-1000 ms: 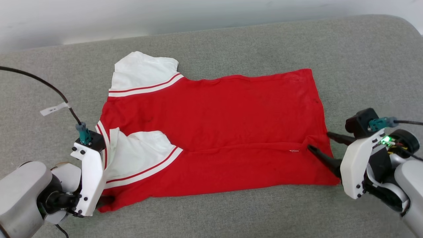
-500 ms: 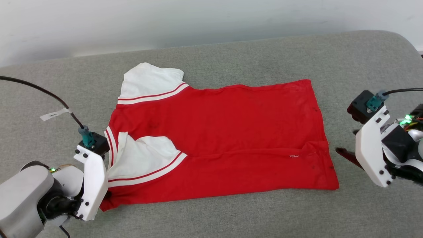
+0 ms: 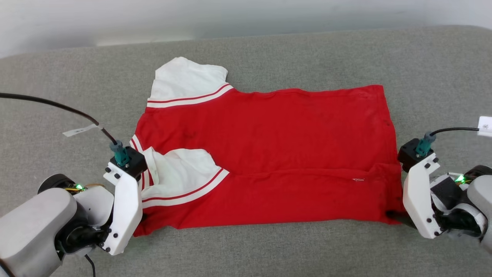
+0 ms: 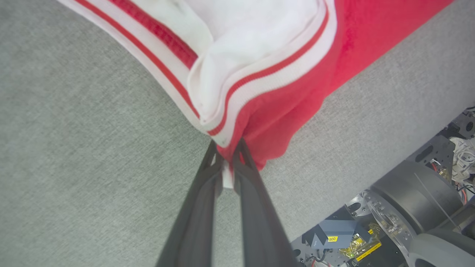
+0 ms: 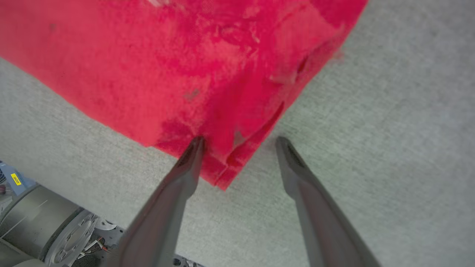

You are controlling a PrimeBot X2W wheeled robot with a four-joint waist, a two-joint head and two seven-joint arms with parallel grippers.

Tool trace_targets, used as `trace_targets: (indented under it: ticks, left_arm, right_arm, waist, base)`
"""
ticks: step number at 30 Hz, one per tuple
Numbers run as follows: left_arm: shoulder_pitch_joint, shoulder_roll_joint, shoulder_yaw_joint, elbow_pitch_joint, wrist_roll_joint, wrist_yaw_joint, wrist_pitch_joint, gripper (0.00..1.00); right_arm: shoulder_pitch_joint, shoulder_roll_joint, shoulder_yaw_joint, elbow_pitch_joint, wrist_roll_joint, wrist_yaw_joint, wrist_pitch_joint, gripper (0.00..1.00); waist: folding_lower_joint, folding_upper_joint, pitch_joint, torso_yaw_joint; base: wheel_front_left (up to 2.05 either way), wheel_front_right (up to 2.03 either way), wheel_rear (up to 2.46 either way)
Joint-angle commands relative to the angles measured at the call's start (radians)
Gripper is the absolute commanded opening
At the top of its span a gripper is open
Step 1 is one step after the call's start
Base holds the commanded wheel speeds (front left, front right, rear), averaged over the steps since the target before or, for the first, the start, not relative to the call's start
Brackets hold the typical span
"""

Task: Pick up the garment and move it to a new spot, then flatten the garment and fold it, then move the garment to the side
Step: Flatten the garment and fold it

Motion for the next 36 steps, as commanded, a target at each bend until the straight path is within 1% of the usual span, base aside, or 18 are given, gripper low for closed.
trace_targets:
  ticks: [1,2,4,7,8,9,11,13,15,19,24,28,32,36]
  left_arm:
    - [-0.019,-0.004,0.004,-0.008,0.006,0.007,-0.003,0.0]
    - [-0.019,-0.004,0.004,-0.008,0.006,0.007,-0.003,0.0]
    - [-0.02,-0.003,0.006,-0.011,0.01,0.007,-0.008,0.0]
    - [-0.011,-0.003,0.004,-0.008,0.01,0.008,-0.013,0.0]
    - [-0.007,-0.004,0.003,-0.006,0.009,0.008,-0.015,0.0]
    - [0.0,-0.003,0.002,-0.004,0.008,0.009,-0.017,0.0]
    - [0.013,-0.003,-0.003,0.002,0.003,0.009,-0.022,0.0]
    - [0.023,-0.002,-0.002,0.007,-0.006,0.007,-0.028,0.0]
    - [0.035,0.003,-0.001,0.009,-0.015,0.006,-0.034,0.0]
    - [0.069,0.025,-0.002,-0.01,-0.037,0.01,-0.043,0.0]
    - [0.117,0.055,-0.004,-0.055,-0.061,0.023,-0.059,0.0]
    - [0.158,0.065,-0.013,-0.088,-0.069,0.037,-0.076,0.0]
    - [0.195,0.058,-0.03,-0.092,-0.072,0.048,-0.087,0.0]
    - [0.217,0.047,-0.05,-0.072,-0.073,0.05,-0.079,0.0]
  right_arm:
    - [0.037,0.047,0.007,0.047,0.005,0.0,-0.03,1.0]
    - [0.037,0.047,0.007,0.047,0.005,0.0,-0.03,1.0]
    - [0.065,0.093,0.016,0.087,0.007,-0.001,-0.054,1.0]
    - [0.086,0.133,0.038,0.113,0.011,-0.001,-0.08,1.0]
    - [0.083,0.136,0.039,0.113,0.009,0.0,-0.097,0.31]
    - [0.078,0.136,0.036,0.113,0.008,-0.001,-0.113,0.0]
    - [0.066,0.119,0.034,0.11,0.007,0.0,-0.134,0.0]
    - [0.051,0.087,0.032,0.099,0.0,-0.001,-0.16,0.0]
    - [0.047,0.058,0.026,0.075,0.016,0.0,-0.178,0.0]
    - [0.043,-0.012,0.017,0.024,0.037,-0.001,-0.201,0.0]
    - [0.079,-0.096,0.001,-0.045,0.08,-0.001,-0.202,0.0]
    - [0.136,-0.144,-0.012,-0.098,0.105,-0.001,-0.196,0.0]
    - [0.194,-0.157,-0.02,-0.111,0.109,-0.001,-0.189,0.0]
    - [0.239,-0.127,-0.023,-0.076,0.093,-0.001,-0.186,0.0]
  waist:
    - [0.0,0.0,0.021,0.008]
    - [0.0,0.0,0.021,0.008]
    - [0.0,0.0,0.031,0.01]
    - [0.0,0.0,0.036,0.009]
    - [0.0,0.0,0.034,0.008]
    - [0.0,0.0,0.03,0.005]
    - [0.0,0.0,0.016,0.001]
    - [0.0,0.0,-0.002,-0.003]
    - [0.0,0.0,-0.023,-0.006]
    - [0.0,0.0,-0.065,-0.013]
    - [0.0,0.0,-0.101,-0.012]
    - [0.0,0.0,-0.11,-0.01]
    - [0.0,0.0,-0.105,-0.011]
    - [0.0,0.0,-0.095,-0.013]
  base:
    - [0.0,0.0,0.0]
    - [0.0,0.0,0.0]
    - [0.0,0.0,0.0]
    - [0.0,0.0,0.0]
    - [0.0,0.0,0.0]
    - [0.0,0.0,0.0]
    - [0.0,0.0,0.0]
    - [0.0,0.0,0.0]
    - [0.0,0.0,0.0]
    - [0.0,0.0,0.0]
    - [0.0,0.0,0.0]
    - [0.0,0.0,0.0]
    - [0.0,0.0,0.0]
    - [0.0,0.0,0.0]
